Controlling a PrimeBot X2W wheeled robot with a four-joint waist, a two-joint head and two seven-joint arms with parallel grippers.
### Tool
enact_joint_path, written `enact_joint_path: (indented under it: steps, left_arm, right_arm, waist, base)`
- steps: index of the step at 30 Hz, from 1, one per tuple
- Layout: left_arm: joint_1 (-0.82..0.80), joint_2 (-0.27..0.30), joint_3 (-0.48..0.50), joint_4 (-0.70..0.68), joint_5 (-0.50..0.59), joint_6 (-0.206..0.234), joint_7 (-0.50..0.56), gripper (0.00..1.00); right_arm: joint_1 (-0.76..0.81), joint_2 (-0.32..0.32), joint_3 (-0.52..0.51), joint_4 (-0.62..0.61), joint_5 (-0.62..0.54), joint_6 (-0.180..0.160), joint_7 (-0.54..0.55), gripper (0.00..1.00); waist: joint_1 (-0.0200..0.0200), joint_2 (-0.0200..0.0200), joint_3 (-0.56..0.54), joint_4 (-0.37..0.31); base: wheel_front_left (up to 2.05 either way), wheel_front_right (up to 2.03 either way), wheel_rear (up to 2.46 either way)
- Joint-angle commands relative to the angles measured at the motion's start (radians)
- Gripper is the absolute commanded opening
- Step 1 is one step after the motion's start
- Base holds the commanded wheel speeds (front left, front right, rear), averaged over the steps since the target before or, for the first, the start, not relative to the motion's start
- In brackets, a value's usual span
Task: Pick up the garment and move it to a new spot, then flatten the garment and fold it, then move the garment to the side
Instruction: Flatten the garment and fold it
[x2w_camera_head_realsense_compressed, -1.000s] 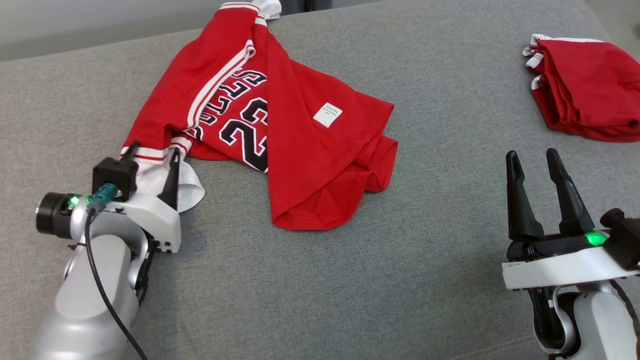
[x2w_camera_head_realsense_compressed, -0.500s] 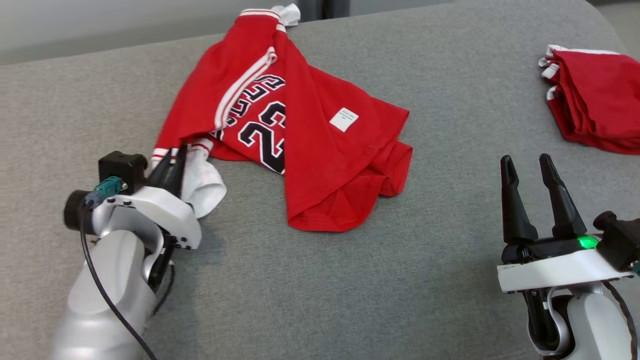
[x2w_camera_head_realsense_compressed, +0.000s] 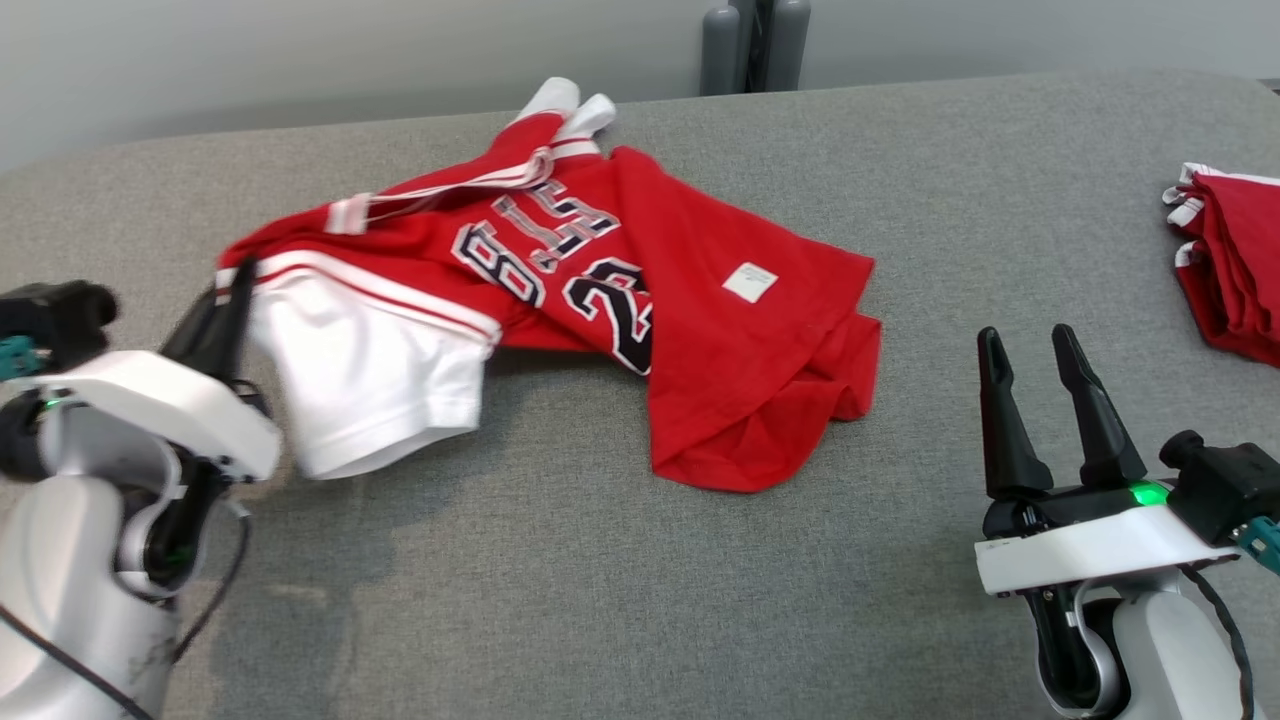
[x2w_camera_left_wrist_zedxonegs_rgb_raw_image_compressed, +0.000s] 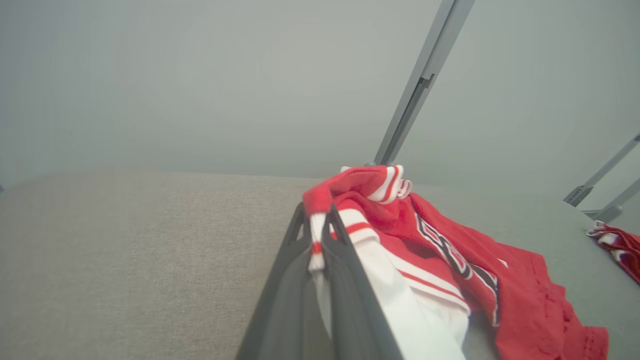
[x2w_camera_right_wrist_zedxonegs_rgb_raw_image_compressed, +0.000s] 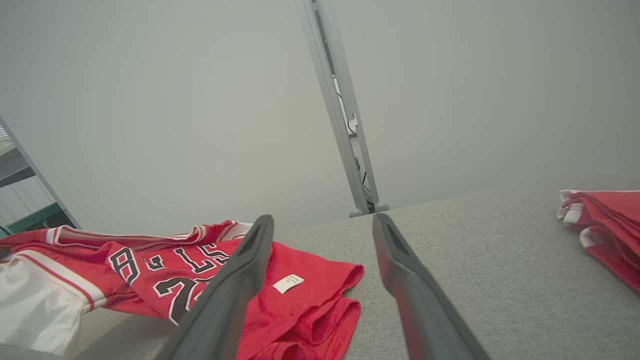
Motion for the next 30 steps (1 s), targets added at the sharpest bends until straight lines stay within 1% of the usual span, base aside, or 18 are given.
enact_joint_path:
  steps: [1, 4, 7, 8, 9, 11, 13, 16, 18, 21, 23, 25, 27, 28, 30]
  left_arm:
    - [0.02, 0.016, 0.018, -0.004, -0.01, 0.023, 0.021, 0.0]
    - [0.039, 0.076, 0.042, 0.009, 0.009, 0.067, 0.062, 0.0]
    - [0.052, 0.11, 0.033, 0.056, 0.045, 0.095, 0.077, 0.0]
    - [0.054, 0.119, 0.027, 0.077, 0.061, 0.107, 0.081, 0.44]
    - [0.052, 0.131, 0.023, 0.098, 0.081, 0.123, 0.077, 1.0]
    - [0.034, 0.134, 0.024, 0.132, 0.107, 0.161, 0.055, 1.0]
    - [0.021, 0.118, 0.025, 0.153, 0.121, 0.186, 0.021, 1.0]
    - [0.008, 0.099, 0.028, 0.166, 0.134, 0.207, -0.046, 1.0]
    - [0.003, 0.084, 0.024, 0.165, 0.146, 0.213, -0.094, 1.0]
    - [0.003, 0.053, 0.012, 0.142, 0.145, 0.197, -0.161, 1.0]
    - [0.014, 0.038, -0.005, 0.114, 0.155, 0.179, -0.204, 1.0]
    - [0.036, 0.017, -0.023, 0.088, 0.155, 0.165, -0.23, 1.0]
    - [0.053, -0.001, -0.039, 0.059, 0.164, 0.163, -0.261, 1.0]
    - [0.067, -0.01, -0.054, 0.044, 0.17, 0.154, -0.271, 1.0]
    - [0.097, -0.038, -0.075, 0.019, 0.175, 0.157, -0.289, 1.0]
  right_arm:
    - [-0.013, -0.005, 0.003, 0.006, 0.008, 0.0, -0.007, 1.0]
    - [-0.023, -0.005, 0.022, 0.01, 0.007, 0.0, -0.009, 1.0]
    - [-0.032, -0.005, 0.031, 0.018, 0.007, 0.0, -0.008, 1.0]
    - [-0.035, -0.005, 0.032, 0.02, 0.006, 0.0, -0.009, 1.0]
    - [-0.037, -0.005, 0.035, 0.023, 0.003, 0.0, -0.009, 1.0]
    - [-0.038, -0.004, 0.037, 0.029, -0.001, 0.0, -0.009, 1.0]
    - [-0.036, -0.005, 0.036, 0.034, -0.004, 0.0, -0.009, 1.0]
    - [-0.028, -0.004, 0.034, 0.039, -0.009, 0.0, -0.009, 1.0]
    - [-0.023, -0.004, 0.035, 0.041, -0.013, 0.0, -0.006, 1.0]
    - [-0.019, -0.005, 0.034, 0.04, -0.021, 0.0, 0.001, 1.0]
    - [-0.013, -0.004, 0.031, 0.038, -0.028, 0.0, 0.01, 1.0]
    - [-0.008, -0.005, 0.029, 0.034, -0.038, 0.0, 0.019, 1.0]
    - [-0.002, -0.005, 0.027, 0.031, -0.048, 0.0, 0.028, 1.0]
    - [-0.001, -0.006, 0.026, 0.03, -0.051, 0.0, 0.032, 1.0]
    - [0.003, -0.011, 0.023, 0.027, -0.059, 0.0, 0.041, 1.0]
  waist:
    - [0.0, -0.0001, 0.005, -0.001]
    - [0.0, -0.0001, 0.017, -0.01]
    - [0.0, -0.0001, 0.027, -0.018]
    - [0.0, -0.0001, 0.028, -0.02]
    - [0.0, -0.0001, 0.029, -0.023]
    - [0.0, -0.0001, 0.028, -0.026]
    - [0.0, -0.0001, 0.024, -0.025]
    - [0.0, -0.0001, 0.011, -0.017]
    - [0.0, -0.0001, 0.0, -0.006]
    - [0.0, -0.0001, -0.019, 0.015]
    - [0.0, -0.0001, -0.033, 0.033]
    - [0.0, -0.0001, -0.045, 0.053]
    - [0.0, -0.0001, -0.056, 0.076]
    - [0.0, -0.0001, -0.06, 0.087]
    - [0.0, -0.0001, -0.069, 0.111]
  base:
    - [0.0, 0.0, 0.0]
    - [0.0, 0.0, 0.0]
    - [0.0, 0.0, 0.0]
    - [0.0, 0.0, 0.0]
    - [0.0, 0.0, 0.0]
    - [0.0, 0.0, 0.0]
    - [0.0, 0.0, 0.0]
    - [0.0, 0.0, 0.0]
    - [0.0, 0.0, 0.0]
    - [0.0, 0.0, 0.0]
    - [0.0, 0.0, 0.0]
    - [0.0, 0.0, 0.0]
    - [0.0, 0.0, 0.0]
    - [0.0, 0.0, 0.0]
    - [0.0, 0.0, 0.0]
